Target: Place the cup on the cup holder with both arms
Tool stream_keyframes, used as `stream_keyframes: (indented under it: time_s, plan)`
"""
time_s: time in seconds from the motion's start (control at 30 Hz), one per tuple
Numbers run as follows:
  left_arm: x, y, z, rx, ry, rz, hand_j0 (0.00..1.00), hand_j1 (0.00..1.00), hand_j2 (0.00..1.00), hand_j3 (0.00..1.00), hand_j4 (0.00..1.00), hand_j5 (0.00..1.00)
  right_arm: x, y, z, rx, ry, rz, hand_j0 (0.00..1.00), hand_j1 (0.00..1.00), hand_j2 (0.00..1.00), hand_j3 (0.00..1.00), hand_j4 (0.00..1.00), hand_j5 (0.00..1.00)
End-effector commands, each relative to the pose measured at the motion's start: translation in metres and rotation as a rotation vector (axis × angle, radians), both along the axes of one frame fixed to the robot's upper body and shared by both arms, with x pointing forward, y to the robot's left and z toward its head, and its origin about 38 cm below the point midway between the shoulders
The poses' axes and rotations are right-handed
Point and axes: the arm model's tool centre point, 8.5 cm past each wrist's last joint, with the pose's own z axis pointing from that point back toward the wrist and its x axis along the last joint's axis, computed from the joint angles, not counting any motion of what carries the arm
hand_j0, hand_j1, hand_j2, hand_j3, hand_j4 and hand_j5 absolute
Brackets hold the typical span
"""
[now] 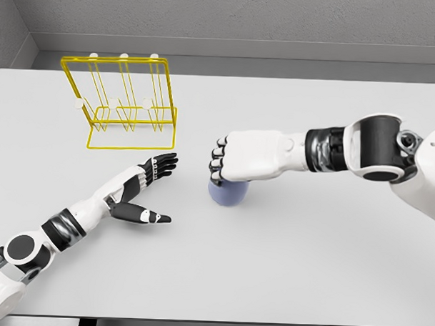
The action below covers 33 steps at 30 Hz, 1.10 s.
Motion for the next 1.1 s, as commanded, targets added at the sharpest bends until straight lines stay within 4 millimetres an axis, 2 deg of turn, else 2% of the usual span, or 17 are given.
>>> stream_keyframes:
  time_s: [0.0, 0.23, 0.27, 0.3, 0.33, 0.5, 0.57, 0.63, 0.67, 0.7, 0.73, 0.8, 0.87, 0.93, 0.97, 1.03, 1.07]
  plan:
    - [0.0, 0.0, 0.0, -0.003, 0.001, 0.001, 1.0, 1.0, 1.0, 1.0, 1.0, 1.0, -0.004, 0.013, -0.003, 0.013, 0.014, 0.029, 0.57, 0.57, 0.57, 0.57, 0.57, 0.57]
    - [0.001, 0.001, -0.001, -0.001, 0.003, 0.005, 1.0, 1.0, 1.0, 1.0, 1.0, 1.0, -0.008, 0.023, -0.006, 0.015, 0.018, 0.053, 0.58, 0.58, 0.58, 0.58, 0.58, 0.58]
    - [0.001, 0.002, -0.001, -0.002, 0.004, 0.005, 1.0, 1.0, 1.0, 1.0, 1.0, 1.0, -0.008, 0.023, -0.006, 0.013, 0.018, 0.052, 0.61, 0.61, 0.61, 0.61, 0.61, 0.61]
    - [0.001, 0.002, -0.001, -0.002, 0.004, 0.005, 1.0, 1.0, 1.0, 1.0, 1.0, 1.0, -0.008, 0.023, -0.006, 0.012, 0.014, 0.052, 0.76, 0.76, 0.76, 0.76, 0.76, 0.76]
    - [0.001, 0.002, -0.001, -0.002, 0.004, 0.007, 1.0, 1.0, 1.0, 1.0, 1.0, 1.0, -0.007, 0.023, -0.006, 0.009, 0.011, 0.05, 1.0, 1.0, 1.0, 1.0, 1.0, 1.0]
    - [0.001, 0.002, 0.0, -0.003, 0.002, 0.008, 1.0, 1.0, 1.0, 1.0, 1.0, 1.0, -0.003, 0.016, 0.001, 0.019, -0.005, 0.029, 1.0, 1.0, 1.0, 1.0, 1.0, 1.0]
    - [0.001, 0.002, -0.001, -0.002, 0.003, 0.009, 1.0, 1.0, 1.0, 1.0, 1.0, 1.0, 0.007, 0.007, 0.023, 0.067, -0.047, -0.008, 1.0, 1.0, 1.0, 1.0, 1.0, 1.0]
    - [0.002, 0.004, -0.002, 0.0, 0.007, 0.013, 1.0, 1.0, 1.0, 1.0, 1.0, 1.0, 0.02, -0.024, 0.063, 0.155, -0.11, -0.093, 1.0, 1.0, 1.0, 1.0, 1.0, 1.0]
    - [0.002, 0.005, -0.002, 0.0, 0.007, 0.017, 1.0, 1.0, 1.0, 1.0, 1.0, 1.0, 0.024, -0.05, 0.09, 0.25, -0.111, -0.14, 1.0, 1.0, 1.0, 1.0, 1.0, 1.0]
    - [0.003, 0.006, -0.003, 0.003, 0.009, 0.021, 1.0, 1.0, 1.0, 1.0, 1.0, 1.0, 0.023, -0.087, 0.11, 0.329, -0.1, -0.203, 1.0, 1.0, 1.0, 1.0, 1.0, 1.0]
    - [0.003, 0.008, -0.003, 0.005, 0.008, 0.023, 1.0, 1.0, 1.0, 1.0, 1.0, 1.0, 0.019, -0.123, 0.117, 0.401, -0.08, -0.272, 1.0, 1.0, 1.0, 1.0, 1.0, 1.0]
    - [0.005, 0.007, -0.002, 0.004, 0.005, 0.022, 1.0, 1.0, 1.0, 1.0, 1.0, 1.0, 0.008, -0.19, 0.108, 0.529, -0.072, -0.441, 1.0, 1.0, 1.0, 1.0, 1.0, 1.0]
    - [0.004, 0.001, -0.002, -0.006, 0.005, 0.013, 1.0, 1.0, 1.0, 1.0, 1.0, 1.0, -0.008, -0.232, 0.093, 0.635, -0.023, -0.539, 1.0, 1.0, 1.0, 1.0, 1.0, 1.0]
    - [0.006, -0.005, -0.001, -0.009, 0.002, 0.001, 1.0, 1.0, 1.0, 1.0, 1.0, 1.0, -0.002, -0.257, 0.074, 0.696, 0.054, -0.613, 1.0, 1.0, 1.0, 1.0, 1.0, 1.0]
    - [0.007, -0.01, 0.0, -0.01, 0.002, -0.009, 1.0, 1.0, 1.0, 1.0, 1.0, 1.0, 0.0, -0.263, 0.066, 0.704, 0.078, -0.637, 1.0, 1.0, 1.0, 1.0, 1.0, 1.0]
    - [0.008, -0.018, 0.0, -0.018, 0.001, -0.025, 1.0, 1.0, 1.0, 1.0, 1.0, 1.0, -0.004, -0.249, 0.042, 0.717, 0.13, -0.628, 1.0, 1.0, 1.0, 1.0, 1.0, 1.0]
    - [0.01, -0.021, 0.001, -0.025, -0.003, -0.027, 1.0, 1.0, 1.0, 1.0, 1.0, 1.0, -0.008, -0.244, 0.04, 0.709, 0.131, -0.618, 1.0, 1.0, 1.0, 1.0, 1.0, 1.0]
